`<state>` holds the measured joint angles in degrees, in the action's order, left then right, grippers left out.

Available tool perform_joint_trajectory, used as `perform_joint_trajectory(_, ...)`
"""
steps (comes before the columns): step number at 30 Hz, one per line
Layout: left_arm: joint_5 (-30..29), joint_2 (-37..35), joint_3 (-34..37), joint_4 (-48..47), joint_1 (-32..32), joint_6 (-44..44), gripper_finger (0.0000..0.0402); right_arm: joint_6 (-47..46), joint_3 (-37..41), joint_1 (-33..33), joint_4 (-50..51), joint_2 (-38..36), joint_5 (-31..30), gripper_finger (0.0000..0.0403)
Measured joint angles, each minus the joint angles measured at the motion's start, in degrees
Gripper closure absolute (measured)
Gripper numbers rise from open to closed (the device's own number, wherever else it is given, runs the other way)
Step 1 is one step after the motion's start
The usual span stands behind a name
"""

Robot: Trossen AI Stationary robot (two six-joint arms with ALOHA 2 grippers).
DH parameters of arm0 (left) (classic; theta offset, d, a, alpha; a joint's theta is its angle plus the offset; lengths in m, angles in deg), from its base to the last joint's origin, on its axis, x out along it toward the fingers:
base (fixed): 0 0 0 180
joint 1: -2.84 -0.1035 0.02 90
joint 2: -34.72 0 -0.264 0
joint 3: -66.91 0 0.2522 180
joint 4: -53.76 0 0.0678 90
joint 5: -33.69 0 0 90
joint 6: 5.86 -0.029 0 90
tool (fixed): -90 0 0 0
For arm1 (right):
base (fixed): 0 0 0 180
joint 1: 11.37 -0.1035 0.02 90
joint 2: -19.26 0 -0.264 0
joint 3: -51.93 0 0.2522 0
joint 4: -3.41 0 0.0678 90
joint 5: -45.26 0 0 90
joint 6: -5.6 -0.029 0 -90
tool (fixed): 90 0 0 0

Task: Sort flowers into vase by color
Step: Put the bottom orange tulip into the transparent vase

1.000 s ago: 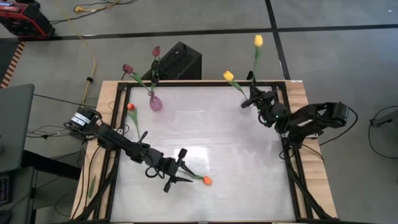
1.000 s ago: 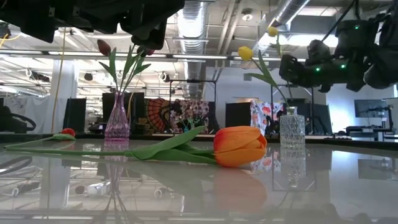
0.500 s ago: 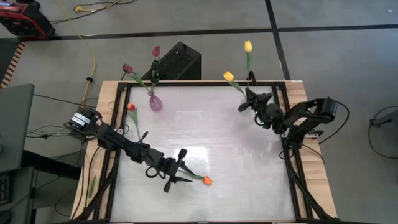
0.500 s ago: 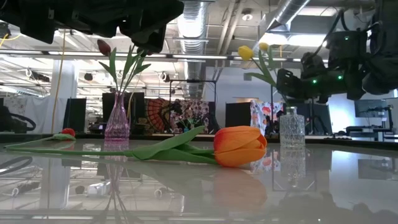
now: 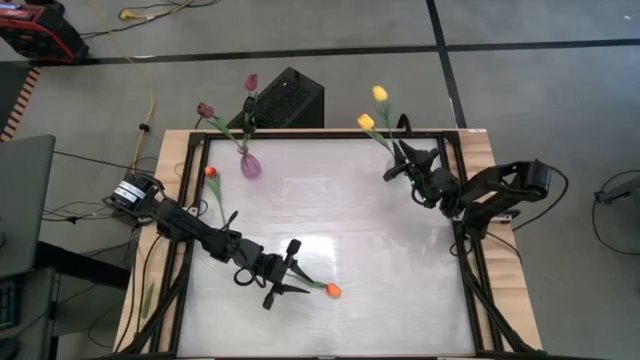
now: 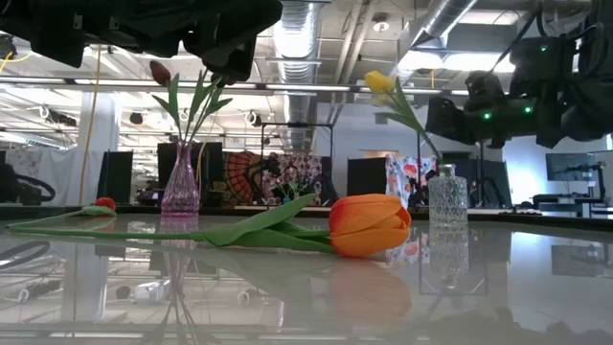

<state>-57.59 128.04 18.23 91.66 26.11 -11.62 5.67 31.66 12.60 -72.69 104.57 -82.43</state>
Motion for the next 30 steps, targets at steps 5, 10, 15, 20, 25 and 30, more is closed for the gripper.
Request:
perform_joint_trajectory(5,0.0,0.0,0.0,0.0,0.0,0.0,0.029,4.8,0.0,-2.2,0.1,-2.6,-0.2,0.0253)
perform_joint_trajectory(10,0.0,0.0,0.0,0.0,0.0,0.0,0.029,9.2,0.0,-4.3,0.1,-6.6,-0.2,0.0232)
perform_joint_trajectory(15,0.0,0.0,0.0,0.0,0.0,0.0,0.029,9.4,0.0,-5.7,1.6,-11.4,-0.2,0.0231)
perform_joint_trajectory(20,0.0,0.0,0.0,-0.1,0.0,0.0,0.029,9.5,-1.9,-9.2,9.5,-16.5,0.6,0.0232)
perform_joint_trajectory(25,0.1,-0.1,0.0,-5.4,0.0,1.8,0.029,9.4,-9.6,-15.1,31.2,-21.2,8.6,0.0232)
perform_joint_trajectory(30,3.1,-4.0,-1.3,-22.2,0.4,10.0,0.029,8.4,-23.5,-25.6,64.3,-22.0,12.4,0.0232)
